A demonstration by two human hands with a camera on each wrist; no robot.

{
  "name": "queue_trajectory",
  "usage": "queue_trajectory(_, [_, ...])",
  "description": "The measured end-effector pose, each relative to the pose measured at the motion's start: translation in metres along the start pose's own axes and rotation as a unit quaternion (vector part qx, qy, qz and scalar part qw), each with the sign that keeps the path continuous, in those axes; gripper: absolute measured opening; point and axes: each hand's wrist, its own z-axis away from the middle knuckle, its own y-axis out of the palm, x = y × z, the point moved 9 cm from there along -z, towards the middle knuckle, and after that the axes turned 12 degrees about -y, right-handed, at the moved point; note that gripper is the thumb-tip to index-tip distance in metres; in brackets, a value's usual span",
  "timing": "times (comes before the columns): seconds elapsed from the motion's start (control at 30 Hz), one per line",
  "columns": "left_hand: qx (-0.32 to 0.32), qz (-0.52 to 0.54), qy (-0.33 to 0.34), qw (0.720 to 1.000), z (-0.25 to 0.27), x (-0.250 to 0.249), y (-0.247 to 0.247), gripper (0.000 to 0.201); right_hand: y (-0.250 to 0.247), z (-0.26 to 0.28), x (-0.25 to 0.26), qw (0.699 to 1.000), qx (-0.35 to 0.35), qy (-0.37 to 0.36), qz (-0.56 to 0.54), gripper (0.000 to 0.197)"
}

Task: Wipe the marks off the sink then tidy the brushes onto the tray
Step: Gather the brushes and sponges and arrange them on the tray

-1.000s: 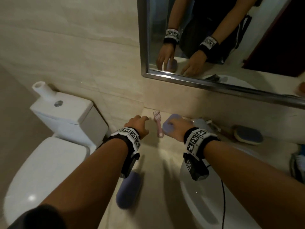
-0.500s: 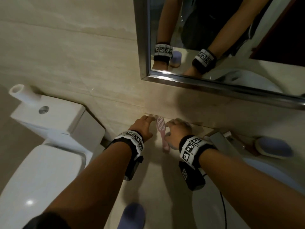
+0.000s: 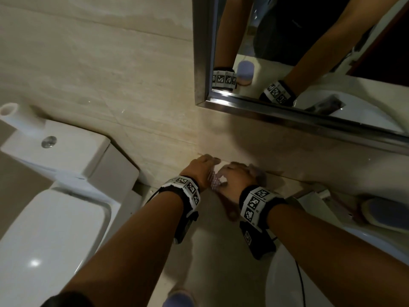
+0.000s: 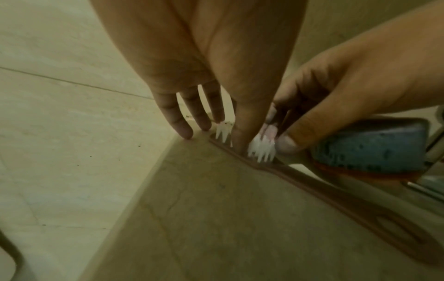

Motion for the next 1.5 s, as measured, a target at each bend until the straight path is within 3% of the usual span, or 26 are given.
queue_trajectory(0.1, [-0.004, -0.035, -0.023, 0.999, 0.001, 0.006, 0.003, 0.039, -0.001, 0.001, 0.002, 0.999, 0.013, -0.006, 0.035, 0.04])
queue_trajectory(0.27, [-0.021, -0.017, -0.033, 0.999, 0.009, 0.017, 0.0, 0.03, 0.006, 0.005, 0.001, 0.999, 0.014, -0.023, 0.019, 0.042])
queue_trajectory(0.37, [-0.028, -0.021, -0.048, 0.998, 0.016, 0.026, 0.001, 0.033, 0.007, 0.005, 0.003, 0.999, 0.007, -0.028, 0.015, 0.044])
queue_trajectory(0.47, [-0.039, -0.03, -0.064, 0.997, 0.024, 0.033, 0.003, 0.037, 0.013, 0.003, 0.006, 0.999, 0.044, -0.024, 0.009, 0.047])
queue_trajectory(0.63, [-0.029, -0.023, -0.073, 0.997, 0.037, 0.04, 0.012, 0.054, 0.014, 0.005, 0.016, 0.998, 0.044, -0.048, -0.003, 0.027])
queue_trajectory(0.97, [-0.058, 0.04, -0.068, 0.995, 0.074, 0.047, 0.016, 0.025, 0.025, 0.022, 0.028, 0.999, 0.016, -0.033, 0.006, 0.019])
queue_trajectory(1.1, [-0.053, 0.08, -0.071, 0.993, 0.095, 0.049, 0.014, 0.029, 0.026, 0.038, 0.039, 0.997, 0.009, -0.06, -0.036, 0.016])
queue_trajectory(1.23, [-0.066, 0.124, -0.083, 0.986, 0.125, 0.055, 0.002, 0.032, 0.015, 0.063, 0.058, 0.991, 0.031, -0.112, -0.069, 0.028])
queue_trajectory(1.37, [-0.069, 0.164, -0.086, 0.98, 0.159, 0.052, -0.013, 0.032, -0.004, 0.09, 0.068, 0.989, 0.053, -0.109, -0.083, 0.028])
queue_trajectory(1.5, [-0.077, 0.135, -0.052, 0.986, 0.189, 0.025, -0.03, 0.041, -0.03, 0.125, 0.074, 0.992, 0.002, -0.102, -0.074, 0.028])
